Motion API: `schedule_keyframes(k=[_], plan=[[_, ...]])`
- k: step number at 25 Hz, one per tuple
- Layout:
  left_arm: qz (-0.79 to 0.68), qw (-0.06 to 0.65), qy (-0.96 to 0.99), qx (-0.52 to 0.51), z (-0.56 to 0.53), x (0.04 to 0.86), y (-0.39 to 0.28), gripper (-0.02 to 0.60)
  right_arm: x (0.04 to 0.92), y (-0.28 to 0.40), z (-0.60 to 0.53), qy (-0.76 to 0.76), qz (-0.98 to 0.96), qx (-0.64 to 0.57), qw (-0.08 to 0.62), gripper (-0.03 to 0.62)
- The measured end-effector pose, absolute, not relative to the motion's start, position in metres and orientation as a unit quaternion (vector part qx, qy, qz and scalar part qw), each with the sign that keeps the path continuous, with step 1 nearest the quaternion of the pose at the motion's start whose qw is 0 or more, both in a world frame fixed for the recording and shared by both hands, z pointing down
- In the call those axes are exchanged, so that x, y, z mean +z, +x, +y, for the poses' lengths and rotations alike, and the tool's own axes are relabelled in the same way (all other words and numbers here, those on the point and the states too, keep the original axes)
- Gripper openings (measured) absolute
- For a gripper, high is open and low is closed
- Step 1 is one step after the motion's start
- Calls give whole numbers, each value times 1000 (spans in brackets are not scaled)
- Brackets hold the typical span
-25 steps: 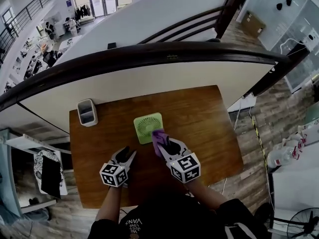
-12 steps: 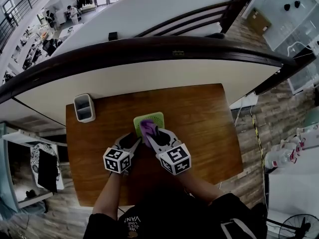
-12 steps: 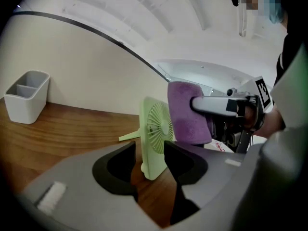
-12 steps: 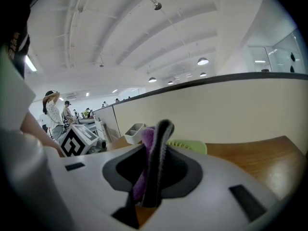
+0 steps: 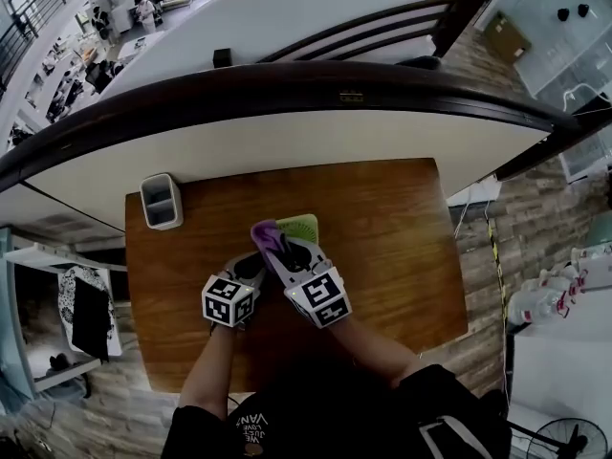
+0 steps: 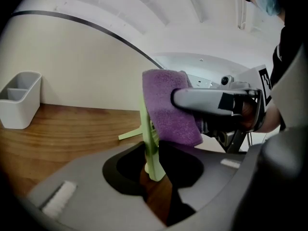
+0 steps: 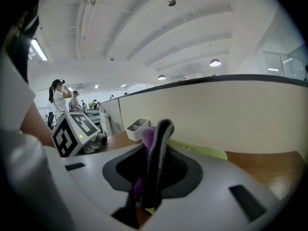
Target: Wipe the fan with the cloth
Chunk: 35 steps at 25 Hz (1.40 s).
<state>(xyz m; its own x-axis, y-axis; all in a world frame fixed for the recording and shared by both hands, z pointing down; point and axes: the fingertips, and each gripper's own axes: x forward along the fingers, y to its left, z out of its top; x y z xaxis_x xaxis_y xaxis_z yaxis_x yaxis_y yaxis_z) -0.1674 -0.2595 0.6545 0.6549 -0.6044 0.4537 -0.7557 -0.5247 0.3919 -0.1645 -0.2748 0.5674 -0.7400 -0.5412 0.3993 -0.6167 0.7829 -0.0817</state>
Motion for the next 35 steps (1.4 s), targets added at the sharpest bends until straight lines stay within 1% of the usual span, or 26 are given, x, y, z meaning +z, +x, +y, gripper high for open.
schedule_keyframes(k=[6, 17, 23, 27, 30, 35], plan=[[-395, 292, 862, 129, -261, 656, -168, 98, 568, -149, -282, 325, -922, 116, 177, 94], [-395, 288, 862, 134, -261, 656, -168, 98, 572, -66, -300, 418, -878, 145, 181, 92], [-397, 289, 861, 134, -262, 657, -169, 100, 576, -47, -302, 445, -862, 153, 190, 92], [-406, 282, 858, 140, -262, 656, -169, 103, 571, -58, -290, 431, -871, 147, 186, 92], [-423, 281, 851, 137, -259, 653, -176, 103, 571, -87, -273, 388, -891, 143, 186, 93], [-448, 299, 834, 122, -242, 650, -190, 103, 581, -137, -249, 320, -917, 127, 202, 92]])
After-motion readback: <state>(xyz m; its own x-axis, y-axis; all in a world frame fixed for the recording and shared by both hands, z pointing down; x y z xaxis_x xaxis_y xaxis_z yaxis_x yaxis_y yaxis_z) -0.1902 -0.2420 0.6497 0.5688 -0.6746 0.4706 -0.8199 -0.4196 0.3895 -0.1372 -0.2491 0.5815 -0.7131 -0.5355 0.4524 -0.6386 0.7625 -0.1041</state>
